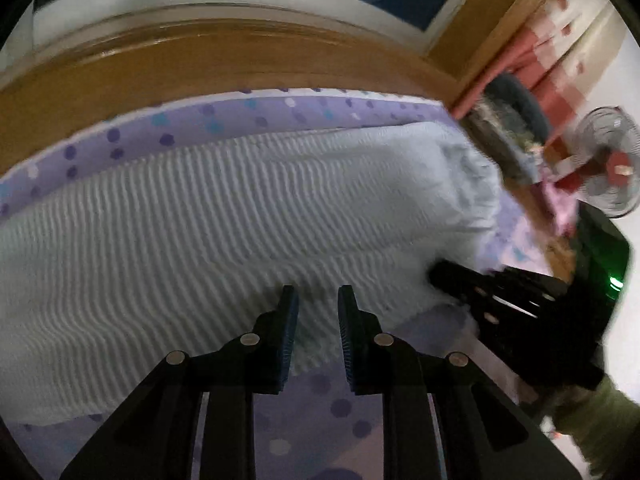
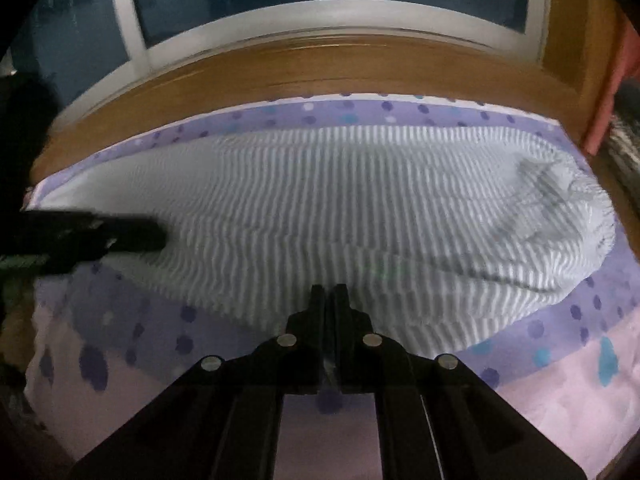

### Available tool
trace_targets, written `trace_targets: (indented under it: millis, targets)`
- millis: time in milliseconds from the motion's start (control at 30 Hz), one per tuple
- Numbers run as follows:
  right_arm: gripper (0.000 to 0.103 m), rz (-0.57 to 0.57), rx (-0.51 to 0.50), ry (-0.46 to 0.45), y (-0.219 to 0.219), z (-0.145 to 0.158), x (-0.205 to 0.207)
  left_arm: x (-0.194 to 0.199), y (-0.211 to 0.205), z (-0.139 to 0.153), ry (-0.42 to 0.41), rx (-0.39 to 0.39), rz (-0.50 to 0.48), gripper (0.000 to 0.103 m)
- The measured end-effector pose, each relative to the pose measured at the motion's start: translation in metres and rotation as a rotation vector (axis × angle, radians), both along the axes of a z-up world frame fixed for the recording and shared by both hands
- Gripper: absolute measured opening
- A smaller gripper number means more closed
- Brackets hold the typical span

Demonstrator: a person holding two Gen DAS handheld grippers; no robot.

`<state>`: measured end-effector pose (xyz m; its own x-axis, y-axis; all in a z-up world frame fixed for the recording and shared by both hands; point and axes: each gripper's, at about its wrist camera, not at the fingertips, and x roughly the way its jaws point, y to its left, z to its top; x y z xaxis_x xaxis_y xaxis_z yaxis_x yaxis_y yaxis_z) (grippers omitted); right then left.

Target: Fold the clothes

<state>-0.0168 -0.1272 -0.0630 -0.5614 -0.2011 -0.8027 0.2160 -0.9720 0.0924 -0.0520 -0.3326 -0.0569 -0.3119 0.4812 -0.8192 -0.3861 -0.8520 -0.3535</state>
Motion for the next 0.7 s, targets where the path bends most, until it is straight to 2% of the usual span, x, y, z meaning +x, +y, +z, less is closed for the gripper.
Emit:
trace_targets:
  millis: [67,133,267,333,433,500,533,700]
  targets:
    - [0.003,0.033,-0.036,-0.007,0.007,0.000,0.004,0.000,0.001,-0.009,-0.036,-0.011,0.056,0.019]
    - [0.003,0.079,-0.047,-0.017,0.012,0.000,0.003,0.009,0.000,-0.011,-0.035,-0.023,0.097,0.019]
    - [0.003,0.220,-0.028,-0.060,0.012,0.011,-0.012,0.029,0.018,-0.009,0.035,-0.166,0.136,0.019]
    - [0.003,0.290,-0.030,-0.013,0.010,0.030,-0.030,0.030,0.024,-0.009,0.045,-0.200,0.165,0.020]
    - [0.007,0.379,-0.028,0.002,-0.005,0.040,-0.071,0.028,0.020,-0.009,0.020,-0.160,0.226,0.025]
    - [0.021,0.399,-0.030,-0.011,-0.020,0.033,-0.100,0.027,0.015,-0.009,0.007,-0.130,0.252,0.025]
    - [0.032,0.406,-0.028,-0.015,-0.027,0.029,-0.111,0.028,0.013,-0.009,0.001,-0.119,0.261,0.025]
    - [0.034,0.507,-0.057,0.012,-0.053,0.019,-0.137,0.033,0.000,-0.008,-0.016,-0.078,0.289,0.027]
